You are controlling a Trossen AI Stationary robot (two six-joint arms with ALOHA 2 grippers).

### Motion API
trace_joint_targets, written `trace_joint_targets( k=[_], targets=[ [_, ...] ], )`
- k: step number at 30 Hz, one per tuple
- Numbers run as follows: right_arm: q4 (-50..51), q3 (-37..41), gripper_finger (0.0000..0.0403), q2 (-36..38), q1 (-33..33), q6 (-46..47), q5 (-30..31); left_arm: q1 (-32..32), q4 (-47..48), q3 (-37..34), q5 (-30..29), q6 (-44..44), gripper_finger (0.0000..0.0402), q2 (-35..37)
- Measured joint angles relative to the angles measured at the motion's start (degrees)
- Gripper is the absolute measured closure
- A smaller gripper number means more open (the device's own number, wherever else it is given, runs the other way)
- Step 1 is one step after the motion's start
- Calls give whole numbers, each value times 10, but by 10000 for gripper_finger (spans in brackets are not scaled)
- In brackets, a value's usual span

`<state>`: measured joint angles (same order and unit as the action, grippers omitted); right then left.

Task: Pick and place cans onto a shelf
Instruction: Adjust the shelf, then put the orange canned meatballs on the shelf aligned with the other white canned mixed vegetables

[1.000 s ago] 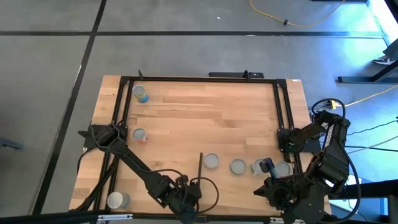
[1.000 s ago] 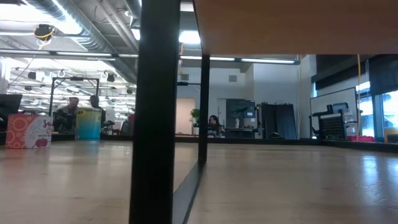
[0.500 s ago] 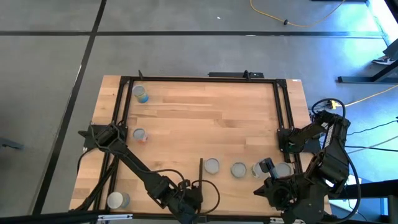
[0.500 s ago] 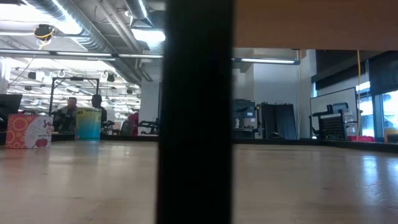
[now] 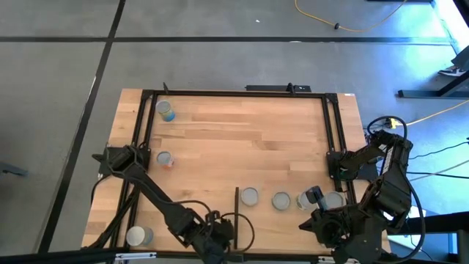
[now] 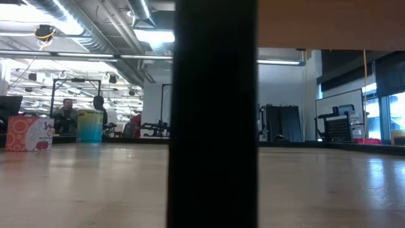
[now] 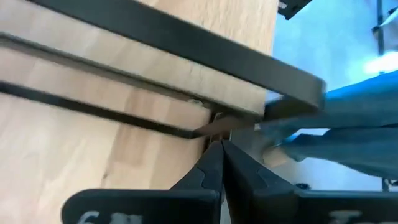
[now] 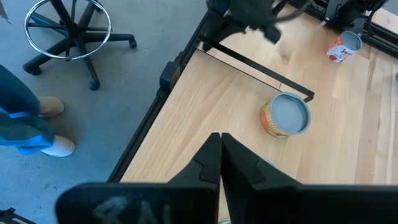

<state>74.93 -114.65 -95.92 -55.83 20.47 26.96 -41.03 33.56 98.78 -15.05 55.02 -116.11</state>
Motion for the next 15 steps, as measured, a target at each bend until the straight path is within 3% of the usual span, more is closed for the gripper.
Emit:
trace_joint_targets(
  k=[8, 15],
  targets=[
    [3, 0, 393, 0, 0, 0, 0, -14, 104, 0, -38, 37, 401, 64],
    [5, 0, 393, 24, 0, 2, 3, -18, 176, 0, -97, 130, 401, 145]
  ],
)
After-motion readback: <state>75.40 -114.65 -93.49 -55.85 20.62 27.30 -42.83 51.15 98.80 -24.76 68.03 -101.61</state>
